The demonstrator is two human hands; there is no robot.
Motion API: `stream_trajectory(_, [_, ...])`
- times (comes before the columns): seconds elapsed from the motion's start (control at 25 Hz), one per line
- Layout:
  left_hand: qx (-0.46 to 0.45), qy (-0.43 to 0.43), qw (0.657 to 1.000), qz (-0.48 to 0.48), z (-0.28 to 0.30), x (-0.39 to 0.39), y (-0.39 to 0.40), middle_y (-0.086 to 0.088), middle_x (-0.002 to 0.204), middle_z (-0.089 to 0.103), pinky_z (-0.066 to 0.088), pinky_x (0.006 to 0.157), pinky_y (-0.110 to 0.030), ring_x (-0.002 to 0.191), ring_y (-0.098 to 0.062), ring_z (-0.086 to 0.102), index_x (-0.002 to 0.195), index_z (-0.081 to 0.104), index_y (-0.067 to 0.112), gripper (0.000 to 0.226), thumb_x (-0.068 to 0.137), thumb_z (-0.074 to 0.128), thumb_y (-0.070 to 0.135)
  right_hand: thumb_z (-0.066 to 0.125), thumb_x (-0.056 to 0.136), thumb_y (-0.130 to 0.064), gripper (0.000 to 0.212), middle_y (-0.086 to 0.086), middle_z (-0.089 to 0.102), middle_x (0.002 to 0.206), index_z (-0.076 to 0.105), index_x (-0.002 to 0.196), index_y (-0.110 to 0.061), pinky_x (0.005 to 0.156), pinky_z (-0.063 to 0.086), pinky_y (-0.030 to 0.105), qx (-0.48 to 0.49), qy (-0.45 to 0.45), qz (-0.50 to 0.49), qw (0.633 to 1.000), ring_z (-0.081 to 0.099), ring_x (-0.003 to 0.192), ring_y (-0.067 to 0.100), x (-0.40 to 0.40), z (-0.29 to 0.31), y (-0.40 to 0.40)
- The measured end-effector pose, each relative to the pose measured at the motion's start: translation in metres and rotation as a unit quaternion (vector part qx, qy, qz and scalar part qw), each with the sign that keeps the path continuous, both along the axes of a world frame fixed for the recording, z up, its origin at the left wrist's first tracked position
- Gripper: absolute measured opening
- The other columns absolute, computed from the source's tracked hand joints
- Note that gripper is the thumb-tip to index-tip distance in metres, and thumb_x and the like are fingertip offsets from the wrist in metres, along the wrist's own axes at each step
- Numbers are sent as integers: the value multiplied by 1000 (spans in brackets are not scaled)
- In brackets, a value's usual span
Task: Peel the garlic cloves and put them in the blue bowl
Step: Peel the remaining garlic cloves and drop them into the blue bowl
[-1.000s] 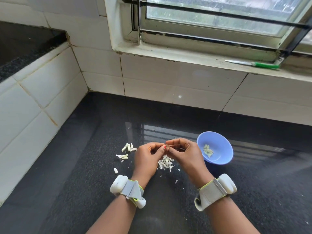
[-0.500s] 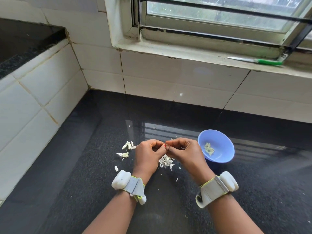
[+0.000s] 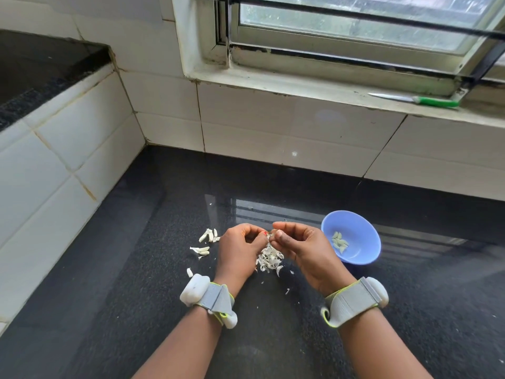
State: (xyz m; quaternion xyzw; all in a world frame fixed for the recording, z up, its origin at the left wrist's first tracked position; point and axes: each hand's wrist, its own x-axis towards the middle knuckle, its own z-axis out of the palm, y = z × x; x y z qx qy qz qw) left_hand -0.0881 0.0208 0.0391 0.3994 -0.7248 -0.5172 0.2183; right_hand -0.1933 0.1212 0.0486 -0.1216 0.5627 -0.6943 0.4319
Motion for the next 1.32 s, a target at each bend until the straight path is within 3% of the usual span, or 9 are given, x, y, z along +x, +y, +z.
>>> stream_trajectory(0.12, [8, -4, 1000, 6, -4, 2, -2, 1, 71, 71, 54, 68, -31, 67, -13, 66, 77, 69, 19, 7, 82, 68, 14, 56, 90, 7, 17, 9, 72, 82, 69, 98, -1, 67, 56, 19, -7, -34, -29, 999, 71, 76, 15, -3, 1, 1])
stream_trajectory(0.32, [-53, -50, 997, -40, -1, -2, 3, 2, 76, 72, 53, 70, -32, 72, -14, 67, 85, 73, 15, 23, 90, 60, 32, 58, 88, 7, 21, 9, 73, 88, 71, 101, -4, 69, 56, 19, 0, -55, -20, 998, 71, 82, 16, -5, 4, 4])
stream_trajectory(0.44, [-59, -18, 998, -13, 5, -3, 6, 8, 69, 69, 47, 60, -15, 63, -2, 61, 78, 71, 18, 12, 82, 71, 29, 66, 83, 3, 22, 9, 75, 88, 69, 103, -5, 71, 56, 19, 9, -10, -14, 1000, 72, 84, 15, -4, 6, 5])
stream_trajectory(0.52, [-59, 12, 998, -10, 7, -2, 5, 11, 73, 69, 44, 61, -9, 64, 3, 61, 82, 73, 21, 2, 81, 73, 21, 69, 81, 1, 18, 8, 75, 84, 69, 99, -4, 69, 55, 19, 23, 28, -21, 999, 71, 79, 14, -4, 6, 5])
stream_trajectory(0.56, [-67, 21, 997, -14, 8, -2, 5, 11, 77, 70, 44, 64, -8, 67, 3, 61, 87, 74, 21, 7, 82, 70, 17, 70, 81, 1, 16, 7, 75, 82, 70, 97, -4, 68, 54, 18, 29, 43, -23, 998, 71, 77, 13, -5, 5, 5])
stream_trajectory(0.72, [-122, 20, 992, -16, 10, -2, 6, 10, 83, 66, 45, 67, -13, 73, -3, 59, 80, 73, 26, 27, 78, 60, 1, 71, 81, 0, 15, 5, 74, 79, 71, 95, -5, 66, 52, 16, 44, 87, -19, 995, 68, 72, 10, -4, 4, 5])
stream_trajectory(0.88, [-98, 3, 995, -13, 11, -3, 9, 9, 76, 70, 48, 65, -16, 67, -1, 61, 83, 73, 22, 7, 82, 67, 20, 73, 81, -1, 16, 7, 74, 81, 71, 97, -5, 67, 52, 17, 45, 103, -21, 993, 69, 74, 10, -4, 4, 5])
stream_trajectory(1.0, [-91, -12, 996, -16, 13, -4, 10, 7, 76, 73, 51, 68, -24, 69, -5, 65, 84, 75, 19, 9, 82, 70, 26, 74, 81, -3, 16, 8, 75, 83, 72, 97, -5, 68, 52, 19, 48, 119, -14, 992, 69, 76, 12, -3, 4, 6])
stream_trajectory(1.32, [-100, -29, 994, -10, 10, -4, 9, 9, 63, 67, 40, 55, -11, 56, 3, 55, 76, 75, 18, 5, 77, 70, 21, 75, 79, 0, 15, 11, 76, 83, 75, 93, -5, 67, 53, 19, 76, 180, 4, 981, 70, 73, 12, -1, 4, 4])
